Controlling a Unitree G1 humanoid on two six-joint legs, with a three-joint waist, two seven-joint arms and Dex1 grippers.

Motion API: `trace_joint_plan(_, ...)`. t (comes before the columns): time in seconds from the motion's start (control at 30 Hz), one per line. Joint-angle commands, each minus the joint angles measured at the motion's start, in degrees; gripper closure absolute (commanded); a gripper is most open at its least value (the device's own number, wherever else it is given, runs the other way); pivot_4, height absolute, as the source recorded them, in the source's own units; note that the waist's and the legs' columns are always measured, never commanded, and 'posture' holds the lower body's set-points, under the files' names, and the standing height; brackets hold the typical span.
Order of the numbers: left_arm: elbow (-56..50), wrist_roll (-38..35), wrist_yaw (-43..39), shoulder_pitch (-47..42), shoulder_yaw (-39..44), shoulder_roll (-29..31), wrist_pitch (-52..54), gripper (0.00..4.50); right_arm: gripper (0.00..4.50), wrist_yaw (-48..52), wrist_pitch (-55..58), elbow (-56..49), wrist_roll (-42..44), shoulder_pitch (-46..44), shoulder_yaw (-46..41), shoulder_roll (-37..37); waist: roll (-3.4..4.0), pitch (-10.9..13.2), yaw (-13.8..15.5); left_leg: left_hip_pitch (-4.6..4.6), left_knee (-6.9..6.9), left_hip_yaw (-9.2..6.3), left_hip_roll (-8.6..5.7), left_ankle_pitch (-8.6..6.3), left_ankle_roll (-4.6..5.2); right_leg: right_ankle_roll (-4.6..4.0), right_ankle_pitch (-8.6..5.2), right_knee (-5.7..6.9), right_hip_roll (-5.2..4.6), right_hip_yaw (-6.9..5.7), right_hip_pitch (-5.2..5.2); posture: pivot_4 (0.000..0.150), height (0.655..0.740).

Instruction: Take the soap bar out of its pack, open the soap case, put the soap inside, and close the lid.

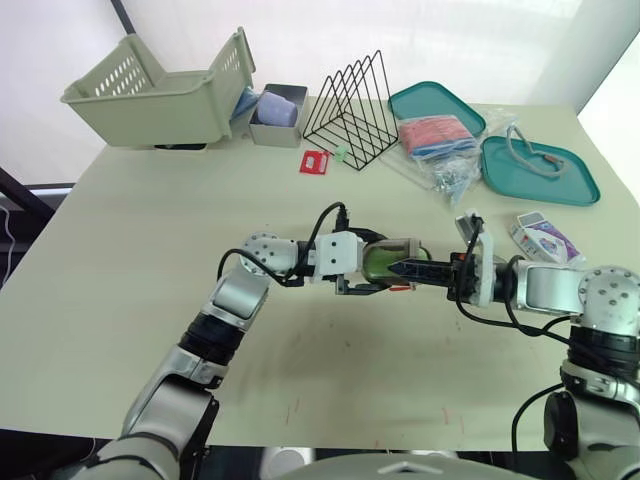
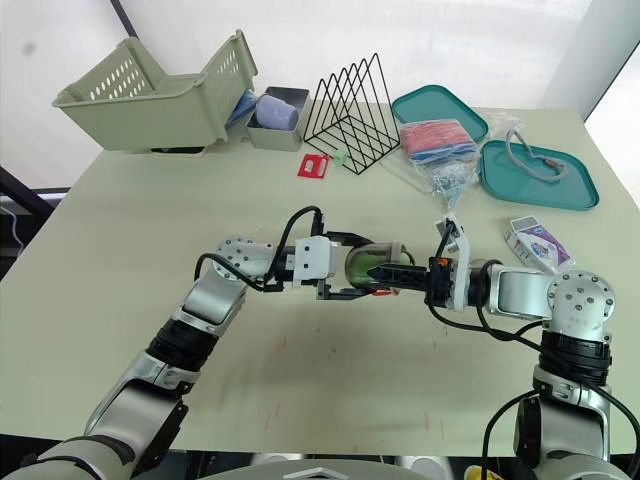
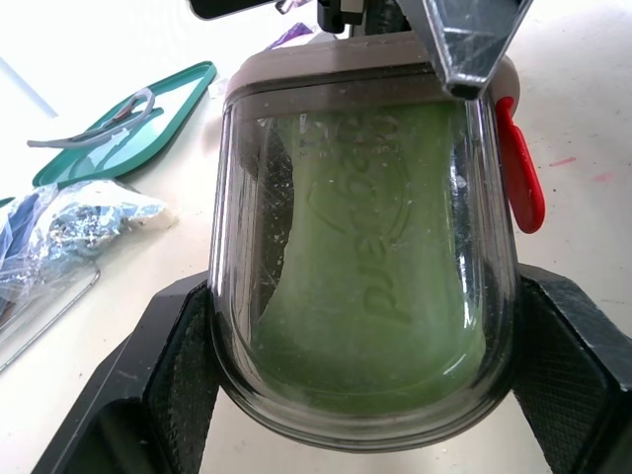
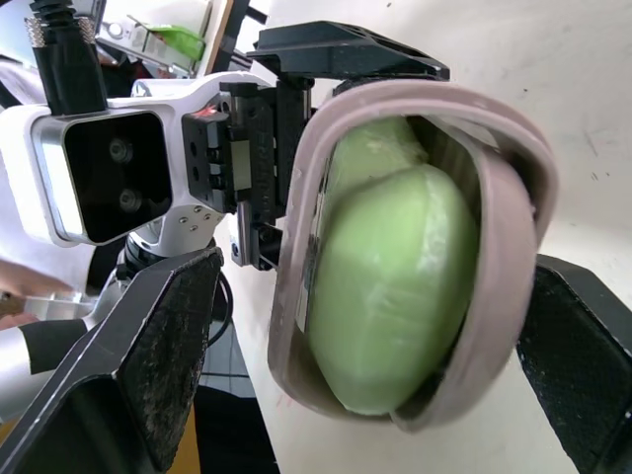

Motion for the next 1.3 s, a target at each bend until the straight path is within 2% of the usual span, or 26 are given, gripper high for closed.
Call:
trace_joint_plan(0.03, -1.7, -1.0, 0.3, -1.3, 0.4, -0.5, -0.8, 1.05, 0.04, -0.2, -0.7, -0.7, 1.9, -0.7, 0.0, -0.4, 0.00, 0.0, 0.0, 0.00, 0.00, 0.00, 0.00, 0.00, 0.00, 0.00, 0.00, 0.00, 0.00, 0.00, 0.00, 0.150, 0.7400)
trace_joint_plan(1.1, -1.5, -1.0, -0.6, -1.2, 0.4, -0.3, -1.5, 1.05, 0.04, 0.6, -3.4, -1.1, 2.1, -0.1, 2.9, -2.0, 0.00, 0.0, 0.0, -0.01, -0.01, 0.00, 0.00, 0.00, 0.00, 0.00, 0.00, -0.01, 0.00, 0.00, -0.01, 0.150, 0.7400)
trace_joint_plan(1.13, -1.4, -1.0, -0.5, -1.3, 0.5, -0.3, -1.5, 1.05, 0.53, 0.6, -3.4, -1.0, 2.0, -0.1, 2.9, -2.0, 0.00, 0.0, 0.0, -0.01, -0.01, 0.00, 0.00, 0.00, 0.00, 0.00, 0.00, -0.01, 0.00, 0.00, -0.01, 0.150, 0.7400)
trace_joint_plan(1.17, -1.4, -1.0, -0.5, -1.3, 0.5, -0.3, -1.6, 1.05, 0.83, 0.5, -3.4, -0.9, 1.9, -0.1, 3.0, -2.0, 0.00, 0.0, 0.0, -0.01, -0.01, 0.00, 0.00, 0.00, 0.00, 0.00, 0.00, -0.01, 0.00, 0.00, -0.01, 0.150, 0.7400)
trace_joint_plan(1.27, -1.5, -1.1, -0.7, -1.3, 0.5, -0.2, -1.5, 1.05, 2.30, 0.2, -3.4, -0.8, 2.0, 0.0, 3.2, -2.1, 0.01, 0.0, 0.0, -0.01, -0.01, 0.00, 0.01, 0.00, 0.00, 0.00, 0.00, -0.01, 0.00, 0.00, -0.01, 0.150, 0.7400)
trace_joint_plan(1.3, -1.4, -1.2, -0.7, -1.3, 0.5, -0.3, -1.6, 1.05, 2.38, 0.1, -3.5, -0.7, 2.1, 0.1, 3.3, -2.2, 0.01, 0.0, 0.0, -0.01, -0.01, 0.01, 0.01, 0.00, 0.00, 0.00, 0.00, -0.02, 0.00, 0.00, -0.01, 0.150, 0.7400)
